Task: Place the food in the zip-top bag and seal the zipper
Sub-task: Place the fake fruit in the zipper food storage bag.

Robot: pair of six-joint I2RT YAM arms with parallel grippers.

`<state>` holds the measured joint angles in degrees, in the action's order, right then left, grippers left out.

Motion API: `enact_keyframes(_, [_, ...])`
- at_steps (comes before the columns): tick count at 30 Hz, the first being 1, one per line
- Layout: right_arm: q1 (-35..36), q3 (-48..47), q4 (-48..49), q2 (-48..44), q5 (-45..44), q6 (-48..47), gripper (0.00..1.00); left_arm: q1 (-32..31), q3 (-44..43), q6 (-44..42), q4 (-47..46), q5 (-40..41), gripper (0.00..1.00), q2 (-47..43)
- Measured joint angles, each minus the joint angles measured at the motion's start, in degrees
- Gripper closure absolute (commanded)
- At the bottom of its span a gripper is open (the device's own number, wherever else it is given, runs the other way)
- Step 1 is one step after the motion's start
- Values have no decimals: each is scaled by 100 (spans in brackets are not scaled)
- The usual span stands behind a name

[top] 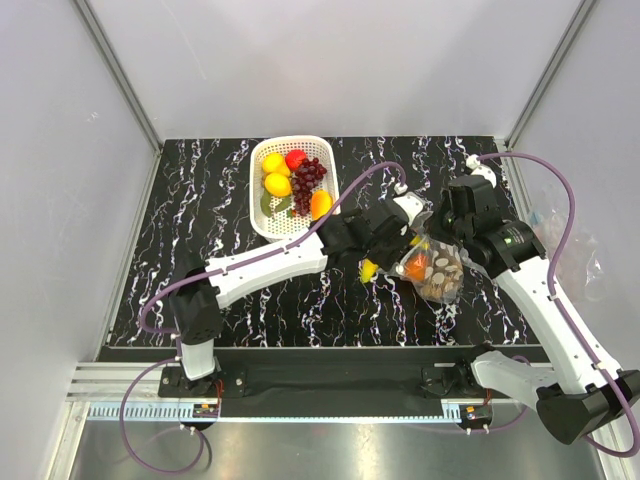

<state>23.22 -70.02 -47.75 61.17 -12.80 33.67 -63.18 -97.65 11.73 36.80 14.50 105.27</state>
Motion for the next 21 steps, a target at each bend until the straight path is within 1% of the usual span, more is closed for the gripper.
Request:
enact_keyframes(3, [0, 0, 42, -2, 15, 13, 100, -7, -13, 50, -11, 0, 29, 0])
enact_keyframes(9, [0, 52, 96, -44, 35, 26, 100, 15, -13, 136, -44, -149, 30, 0])
enact_keyframes(14, [0, 98, 125, -109, 33, 26, 100, 81, 7, 229, -52, -173, 22, -13])
enact_keyframes(21, [0, 195, 138, -210, 26, 24, 100, 479, 601, 345, -57, -457, 20, -562])
